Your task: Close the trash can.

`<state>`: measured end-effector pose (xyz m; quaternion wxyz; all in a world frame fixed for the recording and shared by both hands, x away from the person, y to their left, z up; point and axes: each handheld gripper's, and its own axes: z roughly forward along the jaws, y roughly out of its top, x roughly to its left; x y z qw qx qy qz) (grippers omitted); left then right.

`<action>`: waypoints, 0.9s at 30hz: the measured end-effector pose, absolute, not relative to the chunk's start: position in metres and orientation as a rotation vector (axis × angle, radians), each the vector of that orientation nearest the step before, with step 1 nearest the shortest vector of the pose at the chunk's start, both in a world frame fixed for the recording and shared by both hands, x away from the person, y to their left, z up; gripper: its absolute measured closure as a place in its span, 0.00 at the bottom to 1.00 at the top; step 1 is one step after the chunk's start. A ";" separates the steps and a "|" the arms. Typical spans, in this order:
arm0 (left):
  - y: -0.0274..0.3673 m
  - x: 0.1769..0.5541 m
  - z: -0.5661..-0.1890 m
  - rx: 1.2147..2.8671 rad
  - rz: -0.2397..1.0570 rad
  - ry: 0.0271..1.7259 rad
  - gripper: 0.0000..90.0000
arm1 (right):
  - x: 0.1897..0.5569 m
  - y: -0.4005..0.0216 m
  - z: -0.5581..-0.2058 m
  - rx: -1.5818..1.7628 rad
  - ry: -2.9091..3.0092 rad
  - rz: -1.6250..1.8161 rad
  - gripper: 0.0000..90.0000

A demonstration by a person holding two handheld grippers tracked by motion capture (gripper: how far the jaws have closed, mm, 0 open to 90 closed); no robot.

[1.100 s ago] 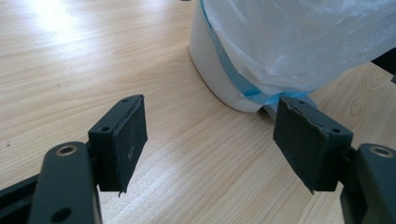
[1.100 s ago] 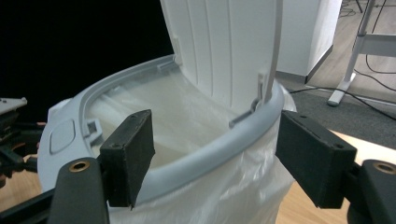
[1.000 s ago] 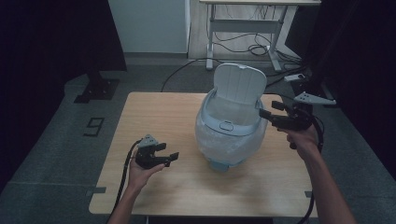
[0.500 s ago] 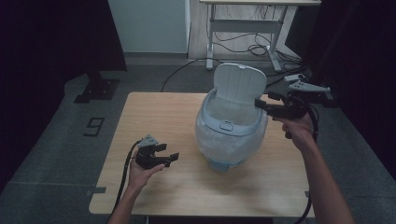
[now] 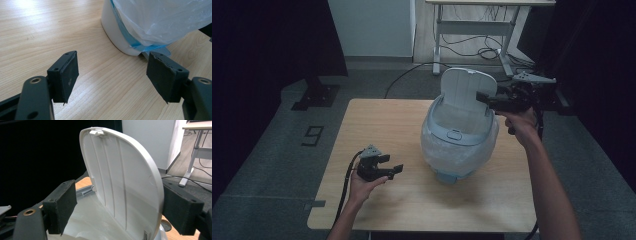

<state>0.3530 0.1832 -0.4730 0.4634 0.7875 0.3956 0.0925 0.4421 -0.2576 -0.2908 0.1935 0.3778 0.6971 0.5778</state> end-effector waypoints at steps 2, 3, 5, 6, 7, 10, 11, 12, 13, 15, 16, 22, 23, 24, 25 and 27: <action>0.184 0.353 -0.473 1.942 0.224 0.970 0.28 | 0.440 -0.259 -0.291 1.061 1.953 1.638 0.20; 0.183 0.353 -0.474 1.944 0.221 0.971 0.28 | 0.439 -0.259 -0.292 1.053 1.957 1.644 0.21; 0.182 0.354 -0.475 1.949 0.215 0.971 0.28 | 0.434 -0.260 -0.293 1.022 1.975 1.667 0.21; 0.182 0.354 -0.476 1.951 0.212 0.971 0.28 | 0.432 -0.260 -0.293 1.008 1.988 1.665 0.21; 0.181 0.354 -0.476 1.953 0.207 0.970 0.28 | 0.429 -0.259 -0.293 0.994 2.000 1.664 0.21; 0.178 0.353 -0.477 1.964 0.203 0.964 0.28 | 0.424 -0.259 -0.296 0.962 2.029 1.670 0.20; 0.177 0.353 -0.477 1.968 0.202 0.961 0.28 | 0.422 -0.259 -0.297 0.960 2.039 1.679 0.20; 0.177 0.353 -0.477 1.969 0.198 0.958 0.28 | 0.420 -0.260 -0.298 0.960 2.047 1.691 0.20; 0.177 0.353 -0.476 1.970 0.195 0.956 0.28 | 0.419 -0.260 -0.299 0.956 2.056 1.704 0.19; 0.176 0.353 -0.477 1.972 0.190 0.955 0.28 | 0.415 -0.259 -0.302 0.944 2.083 1.700 0.18; 0.176 0.353 -0.477 1.976 0.188 0.955 0.27 | 0.413 -0.257 -0.304 0.938 2.101 1.696 0.17; 0.174 0.352 -0.478 1.985 0.181 0.956 0.27 | 0.409 -0.247 -0.318 0.939 2.226 1.654 0.15; 0.174 0.352 -0.478 1.985 0.182 0.955 0.27 | 0.409 -0.246 -0.320 0.940 2.231 1.654 0.15; 0.174 0.352 -0.478 1.985 0.182 0.956 0.27 | 0.410 -0.245 -0.321 0.944 2.235 1.654 0.15; 0.175 0.352 -0.478 1.984 0.182 0.956 0.27 | 0.410 -0.244 -0.323 0.948 2.239 1.654 0.15; 0.176 0.352 -0.478 1.982 0.183 0.961 0.27 | 0.411 -0.243 -0.324 0.955 2.250 1.640 0.16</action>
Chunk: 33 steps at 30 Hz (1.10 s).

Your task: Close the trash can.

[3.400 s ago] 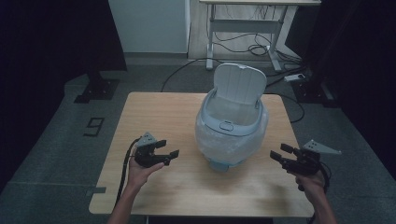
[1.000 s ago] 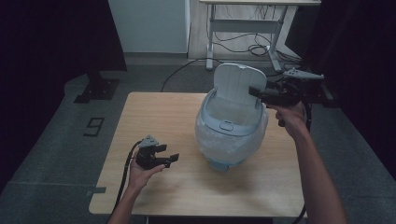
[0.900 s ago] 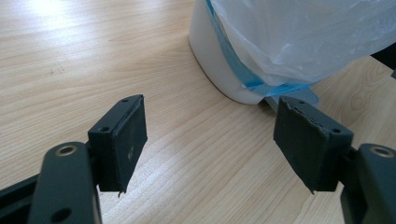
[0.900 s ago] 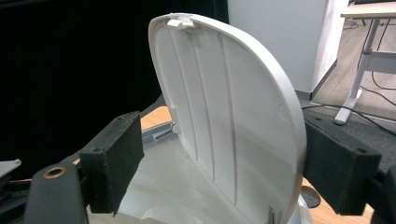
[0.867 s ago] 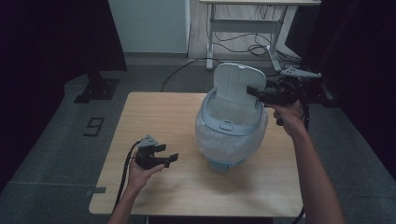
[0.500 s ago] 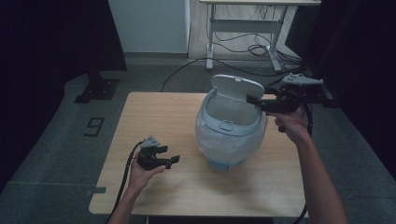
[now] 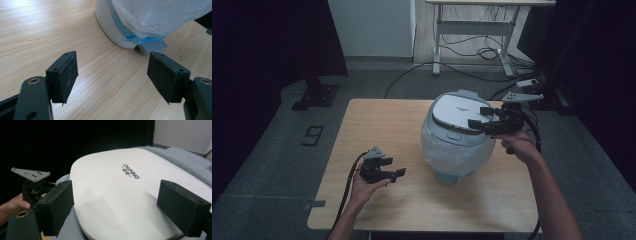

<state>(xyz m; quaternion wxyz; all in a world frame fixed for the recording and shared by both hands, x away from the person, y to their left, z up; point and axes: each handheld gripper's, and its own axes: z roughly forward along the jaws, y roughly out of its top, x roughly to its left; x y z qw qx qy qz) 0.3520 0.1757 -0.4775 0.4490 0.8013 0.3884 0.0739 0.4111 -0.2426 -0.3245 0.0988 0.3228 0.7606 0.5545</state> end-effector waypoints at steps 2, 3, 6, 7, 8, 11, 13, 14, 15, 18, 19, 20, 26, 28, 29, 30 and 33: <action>0.176 0.352 -0.478 1.981 0.183 0.967 0.27 | 0.412 -0.238 -0.327 0.972 2.249 1.600 0.16; 0.176 0.352 -0.478 1.981 0.183 0.968 0.27 | 0.412 -0.236 -0.328 0.963 2.239 1.584 0.16; 0.176 0.352 -0.478 1.983 0.182 0.970 0.27 | 0.411 -0.230 -0.328 0.962 2.218 1.539 0.17; 0.176 0.352 -0.478 1.982 0.182 0.971 0.27 | 0.410 -0.227 -0.328 0.952 2.207 1.501 0.19; 0.176 0.352 -0.478 1.982 0.182 0.971 0.27 | 0.409 -0.223 -0.328 0.929 2.184 1.423 0.19; 0.176 0.352 -0.478 1.982 0.183 0.974 0.27 | 0.409 -0.216 -0.329 0.954 2.155 1.399 0.20; 0.176 0.351 -0.477 1.984 0.187 0.973 0.27 | 0.409 -0.215 -0.328 0.965 2.150 1.394 0.20; 0.176 0.351 -0.477 1.984 0.189 0.972 0.27 | 0.409 -0.214 -0.329 0.965 2.148 1.396 0.20; 0.176 0.350 -0.476 1.984 0.189 0.971 0.27 | 0.410 -0.214 -0.329 0.963 2.145 1.400 0.20; 0.177 0.350 -0.476 1.980 0.191 0.973 0.27 | 0.409 -0.215 -0.331 0.955 2.131 1.415 0.20; 0.177 0.350 -0.476 1.980 0.191 0.973 0.27 | 0.408 -0.215 -0.331 0.962 2.127 1.414 0.20; 0.178 0.350 -0.476 1.980 0.191 0.972 0.27 | 0.407 -0.215 -0.331 0.966 2.125 1.410 0.20; 0.177 0.350 -0.475 1.978 0.188 0.968 0.27 | 0.404 -0.210 -0.326 1.020 2.140 1.340 0.20; 0.176 0.349 -0.475 1.981 0.187 0.966 0.27 | 0.403 -0.209 -0.325 1.025 2.146 1.330 0.20; 0.176 0.349 -0.476 1.982 0.185 0.967 0.27 | 0.403 -0.209 -0.325 1.026 2.146 1.329 0.20; 0.176 0.349 -0.476 1.984 0.186 0.966 0.27 | 0.402 -0.209 -0.325 1.029 2.144 1.324 0.22; 0.175 0.349 -0.476 1.985 0.183 0.967 0.27 | 0.397 -0.207 -0.327 1.010 2.129 1.289 0.23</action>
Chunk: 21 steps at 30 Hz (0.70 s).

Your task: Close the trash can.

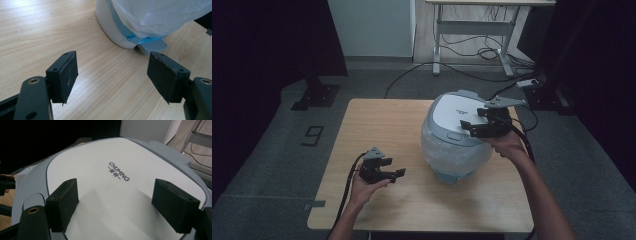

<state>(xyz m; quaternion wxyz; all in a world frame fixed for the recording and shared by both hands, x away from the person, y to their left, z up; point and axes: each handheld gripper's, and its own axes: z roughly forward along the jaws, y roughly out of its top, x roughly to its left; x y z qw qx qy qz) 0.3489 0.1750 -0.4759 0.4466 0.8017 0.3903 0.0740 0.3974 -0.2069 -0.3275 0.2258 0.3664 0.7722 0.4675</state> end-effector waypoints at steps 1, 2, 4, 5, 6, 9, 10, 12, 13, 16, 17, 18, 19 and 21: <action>0.175 0.349 -0.476 1.985 0.183 0.966 0.27 | 0.397 -0.207 -0.328 1.012 2.124 1.292 0.23; 0.175 0.349 -0.476 1.986 0.183 0.965 0.27 | 0.397 -0.207 -0.328 1.013 2.122 1.295 0.23; 0.175 0.349 -0.476 1.985 0.183 0.966 0.27 | 0.397 -0.207 -0.328 1.017 2.117 1.297 0.23; 0.175 0.349 -0.476 1.985 0.182 0.966 0.27 | 0.396 -0.206 -0.328 1.021 2.112 1.296 0.23; 0.175 0.349 -0.476 1.984 0.184 0.965 0.27 | 0.395 -0.206 -0.329 1.030 2.099 1.298 0.23; 0.176 0.350 -0.476 1.981 0.184 0.965 0.27 | 0.392 -0.207 -0.331 1.033 2.071 1.310 0.23; 0.176 0.350 -0.476 1.981 0.184 0.966 0.27 | 0.391 -0.208 -0.331 1.026 2.068 1.318 0.24; 0.176 0.351 -0.478 1.983 0.181 0.971 0.27 | 0.390 -0.212 -0.334 1.022 2.043 1.350 0.25; 0.177 0.352 -0.479 1.982 0.180 0.973 0.27 | 0.390 -0.215 -0.335 1.024 2.031 1.360 0.25; 0.178 0.353 -0.481 1.985 0.183 0.982 0.27 | 0.387 -0.221 -0.338 1.025 1.988 1.375 0.25; 0.179 0.353 -0.481 1.984 0.183 0.982 0.27 | 0.385 -0.224 -0.340 1.025 1.977 1.380 0.25; 0.179 0.353 -0.481 1.983 0.184 0.982 0.27 | 0.383 -0.226 -0.341 1.021 1.969 1.386 0.25; 0.180 0.353 -0.481 1.981 0.186 0.982 0.27 | 0.381 -0.228 -0.341 1.017 1.966 1.391 0.25; 0.180 0.352 -0.481 1.977 0.186 0.982 0.27 | 0.376 -0.234 -0.343 1.007 1.959 1.411 0.25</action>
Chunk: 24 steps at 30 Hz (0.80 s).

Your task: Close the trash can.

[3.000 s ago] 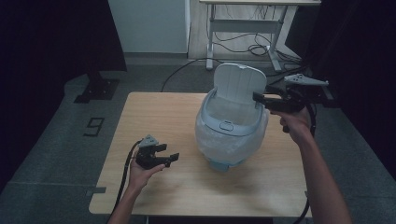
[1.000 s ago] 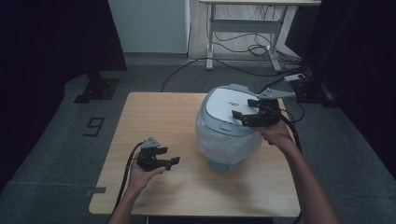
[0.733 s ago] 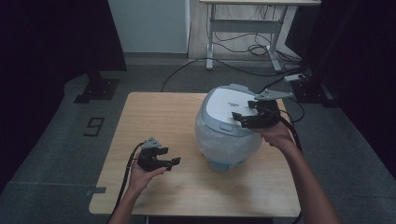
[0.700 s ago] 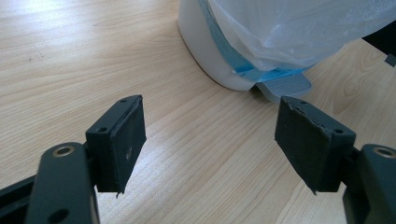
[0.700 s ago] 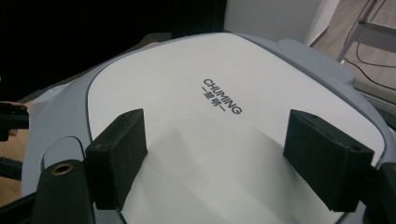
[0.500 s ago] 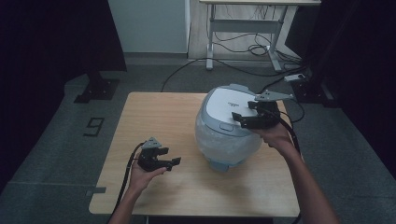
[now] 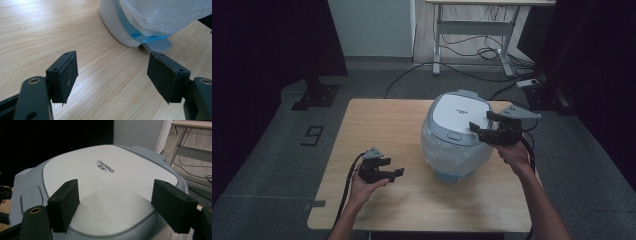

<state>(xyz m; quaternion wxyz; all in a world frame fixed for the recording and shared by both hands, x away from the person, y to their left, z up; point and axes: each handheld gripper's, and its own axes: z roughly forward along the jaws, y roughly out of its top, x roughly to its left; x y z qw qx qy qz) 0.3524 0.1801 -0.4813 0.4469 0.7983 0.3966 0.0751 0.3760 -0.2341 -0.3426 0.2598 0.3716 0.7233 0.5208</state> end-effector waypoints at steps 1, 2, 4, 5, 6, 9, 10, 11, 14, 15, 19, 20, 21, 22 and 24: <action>0.180 0.352 -0.481 1.977 0.187 0.982 0.27 | 0.374 -0.236 -0.343 1.002 1.958 1.417 0.25; 0.180 0.352 -0.481 1.978 0.191 0.981 0.27 | 0.372 -0.239 -0.343 0.996 1.956 1.424 0.24; 0.181 0.353 -0.482 1.978 0.190 0.981 0.27 | 0.366 -0.246 -0.344 0.986 1.944 1.439 0.24; 0.180 0.353 -0.482 1.980 0.190 0.982 0.27 | 0.364 -0.248 -0.344 0.985 1.937 1.444 0.25; 0.180 0.353 -0.482 1.981 0.191 0.982 0.27 | 0.360 -0.253 -0.345 0.987 1.925 1.448 0.24; 0.181 0.353 -0.484 1.983 0.186 0.986 0.27 | 0.353 -0.262 -0.348 0.993 1.905 1.450 0.24; 0.181 0.353 -0.484 1.982 0.185 0.987 0.27 | 0.351 -0.265 -0.350 0.999 1.900 1.452 0.24; 0.181 0.354 -0.485 1.983 0.184 0.989 0.27 | 0.348 -0.268 -0.351 1.004 1.896 1.453 0.24; 0.182 0.354 -0.486 1.985 0.186 0.994 0.27 | 0.342 -0.277 -0.357 1.017 1.887 1.456 0.24; 0.183 0.354 -0.486 1.986 0.186 0.994 0.27 | 0.340 -0.282 -0.361 1.028 1.880 1.461 0.24; 0.185 0.354 -0.487 1.983 0.185 1.002 0.27 | 0.333 -0.294 -0.374 1.073 1.867 1.480 0.24; 0.185 0.355 -0.487 1.984 0.186 1.003 0.27 | 0.332 -0.296 -0.378 1.080 1.868 1.478 0.24; 0.185 0.355 -0.487 1.983 0.185 1.006 0.27 | 0.330 -0.299 -0.382 1.089 1.871 1.475 0.24; 0.185 0.355 -0.488 1.983 0.185 1.007 0.27 | 0.329 -0.301 -0.387 1.096 1.872 1.471 0.24; 0.185 0.356 -0.489 1.985 0.183 1.011 0.27 | 0.327 -0.305 -0.395 1.116 1.870 1.465 0.24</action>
